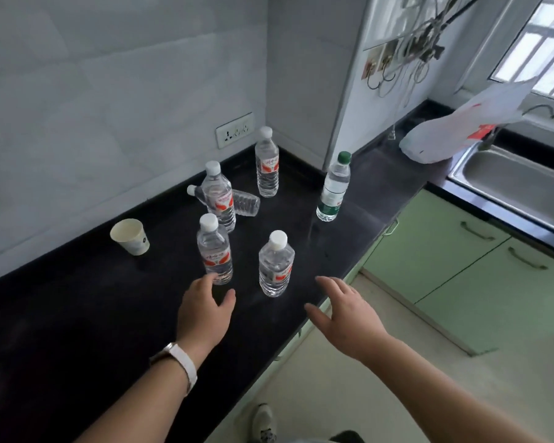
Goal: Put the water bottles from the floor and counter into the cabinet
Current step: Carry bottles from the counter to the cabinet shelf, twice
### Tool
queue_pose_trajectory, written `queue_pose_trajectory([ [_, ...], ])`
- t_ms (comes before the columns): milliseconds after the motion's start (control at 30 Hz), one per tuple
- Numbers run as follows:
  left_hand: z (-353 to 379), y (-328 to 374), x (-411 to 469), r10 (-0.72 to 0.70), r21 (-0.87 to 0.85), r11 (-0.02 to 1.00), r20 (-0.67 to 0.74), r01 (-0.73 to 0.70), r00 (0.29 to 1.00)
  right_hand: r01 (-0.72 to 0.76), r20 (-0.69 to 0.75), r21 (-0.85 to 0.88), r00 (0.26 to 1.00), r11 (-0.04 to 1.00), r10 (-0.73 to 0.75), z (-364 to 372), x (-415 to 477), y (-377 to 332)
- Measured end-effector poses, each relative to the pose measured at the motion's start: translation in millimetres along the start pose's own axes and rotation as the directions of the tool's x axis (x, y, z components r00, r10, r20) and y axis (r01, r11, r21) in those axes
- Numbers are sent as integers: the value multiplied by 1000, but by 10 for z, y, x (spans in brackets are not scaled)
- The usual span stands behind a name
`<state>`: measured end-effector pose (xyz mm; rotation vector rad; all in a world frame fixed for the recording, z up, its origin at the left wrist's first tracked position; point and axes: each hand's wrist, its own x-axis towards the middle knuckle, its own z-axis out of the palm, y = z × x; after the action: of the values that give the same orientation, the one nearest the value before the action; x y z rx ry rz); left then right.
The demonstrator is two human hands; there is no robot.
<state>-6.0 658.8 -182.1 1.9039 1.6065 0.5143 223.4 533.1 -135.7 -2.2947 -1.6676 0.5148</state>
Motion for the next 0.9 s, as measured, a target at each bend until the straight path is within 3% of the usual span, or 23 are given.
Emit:
queue_pose_trajectory([
  [267, 77, -41, 379, -175, -320, 935, -50, 150, 983, -68, 48, 276, 997, 959, 57, 222, 480, -38],
  [567, 108, 140, 619, -236, -338, 924, -138, 178, 962, -10, 150, 494, 986, 870, -74, 419, 1037, 29],
  [733, 138, 184, 751, -251, -346, 920, -161, 184, 954, 46, 217, 511, 959, 858, -180, 526, 1285, 135],
  [900, 233, 241, 780, -353, -357, 898, -230, 259, 907, 125, 263, 531, 916, 838, -303, 511, 1499, 167],
])
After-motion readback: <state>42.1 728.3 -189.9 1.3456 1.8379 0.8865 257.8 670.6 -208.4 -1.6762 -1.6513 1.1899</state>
